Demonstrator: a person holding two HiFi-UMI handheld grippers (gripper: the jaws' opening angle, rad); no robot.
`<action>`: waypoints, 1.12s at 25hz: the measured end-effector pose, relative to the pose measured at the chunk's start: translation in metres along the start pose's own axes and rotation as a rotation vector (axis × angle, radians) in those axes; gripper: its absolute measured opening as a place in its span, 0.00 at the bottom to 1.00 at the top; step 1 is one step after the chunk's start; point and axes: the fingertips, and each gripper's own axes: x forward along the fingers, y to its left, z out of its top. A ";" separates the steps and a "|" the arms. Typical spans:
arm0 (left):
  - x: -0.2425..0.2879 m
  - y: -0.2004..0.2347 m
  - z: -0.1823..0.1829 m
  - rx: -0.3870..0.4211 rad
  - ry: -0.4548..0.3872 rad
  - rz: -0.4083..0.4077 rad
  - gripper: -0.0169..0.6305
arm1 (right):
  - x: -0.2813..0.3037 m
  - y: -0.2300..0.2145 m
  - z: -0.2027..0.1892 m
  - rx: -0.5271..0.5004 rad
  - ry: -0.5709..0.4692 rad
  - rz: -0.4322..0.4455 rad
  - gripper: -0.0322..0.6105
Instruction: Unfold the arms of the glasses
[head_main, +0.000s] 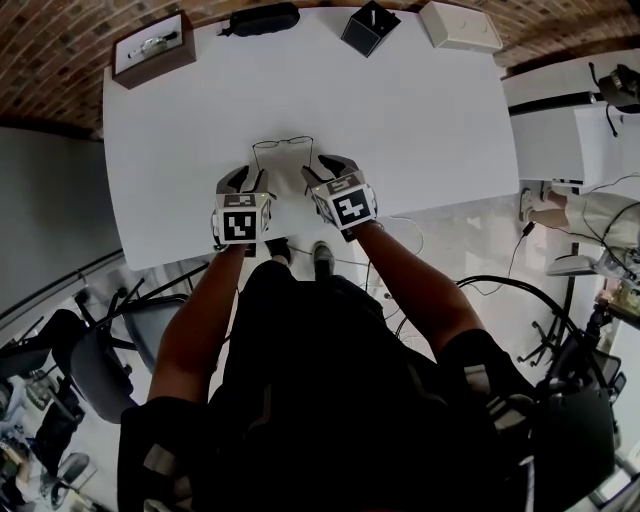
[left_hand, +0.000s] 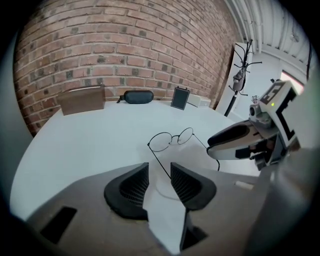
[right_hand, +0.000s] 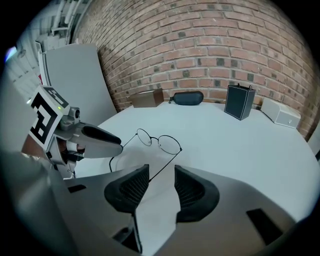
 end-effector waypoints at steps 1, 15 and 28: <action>0.001 0.000 0.000 0.007 -0.001 -0.003 0.24 | 0.000 0.000 0.000 -0.003 -0.001 0.003 0.27; -0.001 0.009 0.004 -0.058 -0.005 -0.042 0.24 | 0.002 -0.002 0.003 -0.067 -0.025 0.019 0.27; -0.041 -0.006 0.044 -0.093 -0.212 -0.082 0.24 | -0.032 -0.008 0.030 -0.027 -0.146 0.010 0.28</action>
